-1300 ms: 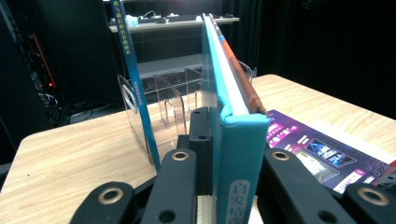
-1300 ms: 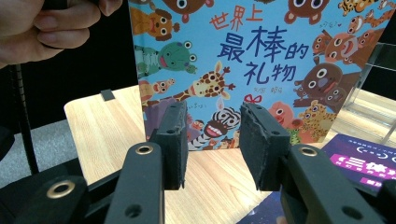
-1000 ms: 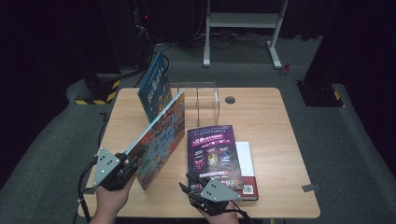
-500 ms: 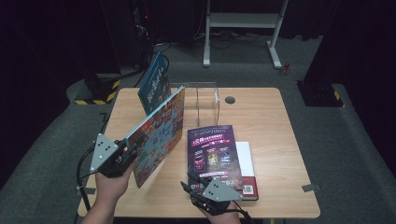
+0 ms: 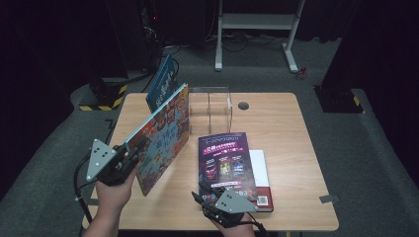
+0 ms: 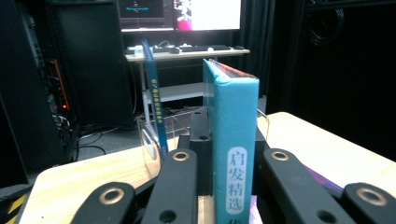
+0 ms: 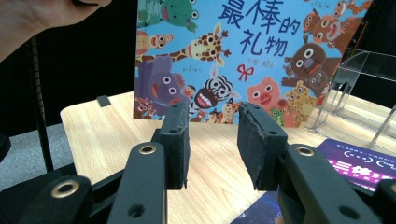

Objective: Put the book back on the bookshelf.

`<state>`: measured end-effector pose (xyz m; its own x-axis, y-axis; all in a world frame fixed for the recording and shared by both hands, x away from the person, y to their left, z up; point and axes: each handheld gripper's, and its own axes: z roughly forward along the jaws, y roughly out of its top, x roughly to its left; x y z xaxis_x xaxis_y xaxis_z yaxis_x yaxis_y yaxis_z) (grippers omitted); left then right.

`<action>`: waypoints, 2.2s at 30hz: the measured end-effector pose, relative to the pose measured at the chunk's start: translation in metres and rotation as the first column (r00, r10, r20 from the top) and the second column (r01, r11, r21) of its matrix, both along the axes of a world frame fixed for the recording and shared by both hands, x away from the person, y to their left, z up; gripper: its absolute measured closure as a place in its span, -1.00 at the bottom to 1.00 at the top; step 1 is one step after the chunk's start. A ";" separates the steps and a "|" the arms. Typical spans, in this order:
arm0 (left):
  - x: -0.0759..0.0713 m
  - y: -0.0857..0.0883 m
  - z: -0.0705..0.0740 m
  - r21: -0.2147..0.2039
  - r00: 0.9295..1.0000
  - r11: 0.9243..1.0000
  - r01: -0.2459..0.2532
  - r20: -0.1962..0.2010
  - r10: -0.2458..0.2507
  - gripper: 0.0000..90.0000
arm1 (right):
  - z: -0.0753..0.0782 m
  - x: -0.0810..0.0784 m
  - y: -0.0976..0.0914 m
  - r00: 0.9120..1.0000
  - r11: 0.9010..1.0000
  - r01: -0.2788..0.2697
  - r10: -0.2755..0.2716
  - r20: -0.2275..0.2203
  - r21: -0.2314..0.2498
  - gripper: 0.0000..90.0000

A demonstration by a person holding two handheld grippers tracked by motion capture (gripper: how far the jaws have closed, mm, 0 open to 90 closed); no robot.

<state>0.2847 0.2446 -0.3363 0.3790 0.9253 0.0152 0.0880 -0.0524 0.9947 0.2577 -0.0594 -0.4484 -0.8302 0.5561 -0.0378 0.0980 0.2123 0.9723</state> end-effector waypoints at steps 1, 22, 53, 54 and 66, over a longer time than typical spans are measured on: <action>0.000 0.001 0.000 -0.002 1.000 1.000 -0.005 0.002 0.005 0.80 | 0.000 0.000 0.000 1.000 1.000 -0.001 0.001 0.002 0.000 0.42; 0.031 -0.014 -0.004 -0.005 0.996 0.997 -0.081 0.023 0.081 0.80 | 0.000 0.002 -0.003 1.000 1.000 0.010 -0.010 -0.004 0.004 0.43; 0.087 -0.043 -0.016 -0.007 0.984 0.986 -0.169 0.051 0.169 0.80 | 0.003 0.005 -0.012 1.000 0.999 0.027 -0.027 0.004 0.021 0.44; 0.089 -0.045 -0.017 -0.011 0.984 0.985 -0.173 0.052 0.173 0.80 | 0.003 0.005 -0.012 1.000 0.999 0.029 -0.029 0.001 0.023 0.44; 0.105 -0.049 -0.023 -0.022 0.977 0.979 -0.202 0.060 0.203 0.80 | 0.003 0.006 -0.014 1.000 0.999 0.031 -0.031 0.006 0.025 0.45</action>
<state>0.3896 0.1959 -0.3591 0.1830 0.9830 0.0177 0.0340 -0.0243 0.9991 0.2635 -0.0732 -0.4450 -0.8125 0.5823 -0.0282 0.0983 0.1846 0.9779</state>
